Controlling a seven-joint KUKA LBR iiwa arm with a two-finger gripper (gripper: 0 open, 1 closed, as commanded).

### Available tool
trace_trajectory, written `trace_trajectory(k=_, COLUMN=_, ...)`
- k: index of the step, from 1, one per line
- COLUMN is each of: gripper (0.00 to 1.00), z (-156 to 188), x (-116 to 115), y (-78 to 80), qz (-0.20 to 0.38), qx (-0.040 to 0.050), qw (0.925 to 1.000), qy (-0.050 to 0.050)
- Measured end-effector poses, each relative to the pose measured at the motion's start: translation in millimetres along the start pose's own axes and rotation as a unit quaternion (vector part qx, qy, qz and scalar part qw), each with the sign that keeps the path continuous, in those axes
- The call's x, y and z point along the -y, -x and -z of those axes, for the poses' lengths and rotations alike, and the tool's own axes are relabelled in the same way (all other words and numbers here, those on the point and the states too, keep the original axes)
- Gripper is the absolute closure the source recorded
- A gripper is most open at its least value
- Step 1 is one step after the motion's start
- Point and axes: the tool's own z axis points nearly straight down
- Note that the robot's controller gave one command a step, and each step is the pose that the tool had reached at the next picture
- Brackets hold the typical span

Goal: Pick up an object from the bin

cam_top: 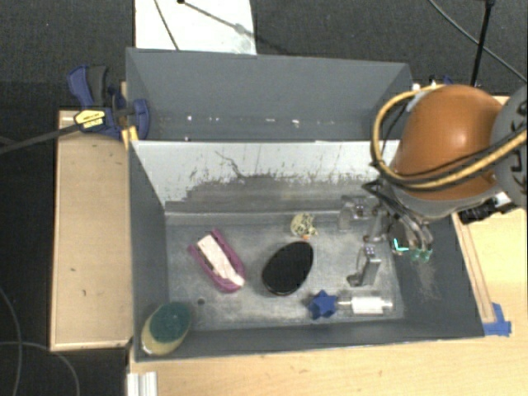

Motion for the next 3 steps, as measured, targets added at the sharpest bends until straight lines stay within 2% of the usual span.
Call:
trace_trajectory(k=1, gripper=0.0, z=-154.7, x=-34.6, y=19.3, qz=-0.098, qx=0.0032, qw=0.9952, qy=0.0)
trace_trajectory(k=2, gripper=0.0, z=-152.8, x=-51.1, y=-8.3, qz=-0.144, qx=0.0007, qw=0.9895, qy=0.001)
trace_trajectory(k=3, gripper=0.0, z=-152.4, x=39.7, y=-3.7, qz=-0.056, qx=0.0039, qw=0.9984, qy=-0.002)
